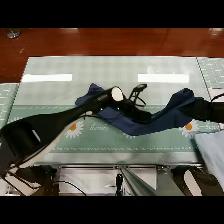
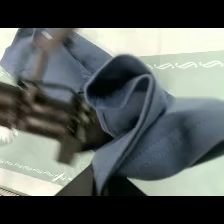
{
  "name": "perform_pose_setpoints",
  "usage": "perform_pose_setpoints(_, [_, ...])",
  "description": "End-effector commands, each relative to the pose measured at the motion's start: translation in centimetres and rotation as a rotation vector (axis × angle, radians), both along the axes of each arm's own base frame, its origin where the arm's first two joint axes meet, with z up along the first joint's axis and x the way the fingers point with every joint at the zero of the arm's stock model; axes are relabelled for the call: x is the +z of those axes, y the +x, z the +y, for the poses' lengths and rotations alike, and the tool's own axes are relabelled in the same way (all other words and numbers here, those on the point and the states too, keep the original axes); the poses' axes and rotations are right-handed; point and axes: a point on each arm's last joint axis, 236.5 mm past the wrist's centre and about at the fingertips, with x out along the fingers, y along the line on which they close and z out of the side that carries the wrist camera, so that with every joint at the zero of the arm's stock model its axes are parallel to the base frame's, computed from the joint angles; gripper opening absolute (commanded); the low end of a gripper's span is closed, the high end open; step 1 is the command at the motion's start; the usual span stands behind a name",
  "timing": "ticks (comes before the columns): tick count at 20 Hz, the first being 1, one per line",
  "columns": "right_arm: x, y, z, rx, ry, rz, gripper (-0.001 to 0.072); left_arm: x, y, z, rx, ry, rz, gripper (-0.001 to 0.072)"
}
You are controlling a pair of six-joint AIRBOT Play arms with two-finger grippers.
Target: Fold the shirts.
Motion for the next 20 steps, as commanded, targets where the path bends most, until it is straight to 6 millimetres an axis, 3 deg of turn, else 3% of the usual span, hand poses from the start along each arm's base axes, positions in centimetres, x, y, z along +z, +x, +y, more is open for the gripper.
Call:
perform_pose_setpoints(1, [-0.1,0.1,-0.1,-0.009,-0.002,0.003,0.0025,4.9,7.3,5.5,0.133,-0.050,-0.037,0.0017])
perform_pose_setpoints(3, [0.0,0.8,0.6,0.004,0.035,0.000,0.0025,7.8,13.3,13.1,0.266,-0.025,-0.131,0.0017])
perform_pose_setpoints(5, [-0.1,2.2,3.3,0.072,0.077,-0.007,0.0025,11.1,16.4,21.1,0.381,-0.007,-0.165,0.0017])
perform_pose_setpoints(7, [-0.2,4.2,7.6,0.169,0.097,-0.026,0.0024,15.0,17.2,28.5,0.501,-0.013,-0.228,0.0017])
perform_pose_setpoints(10, [-0.9,8.2,15.8,0.313,0.112,-0.041,0.0025,19.8,15.2,35.4,0.679,-0.020,-0.390,0.0018])
perform_pose_setpoints(12, [-2.9,10.4,21.0,0.401,0.109,-0.001,0.0025,21.0,12.1,37.9,0.770,-0.015,-0.472,0.0018])
perform_pose_setpoints(15, [-6.5,13.3,27.2,0.490,0.100,0.050,0.0025,19.5,7.1,38.2,0.821,-0.013,-0.512,0.0019])
perform_pose_setpoints(17, [-8.7,15.2,30.2,0.507,0.111,0.076,0.0025,17.3,4.7,37.9,0.837,-0.015,-0.500,0.0019])
perform_pose_setpoints(20, [-10.9,17.2,32.5,0.491,0.152,0.116,0.0025,14.4,2.5,36.9,0.845,-0.043,-0.434,0.0019])
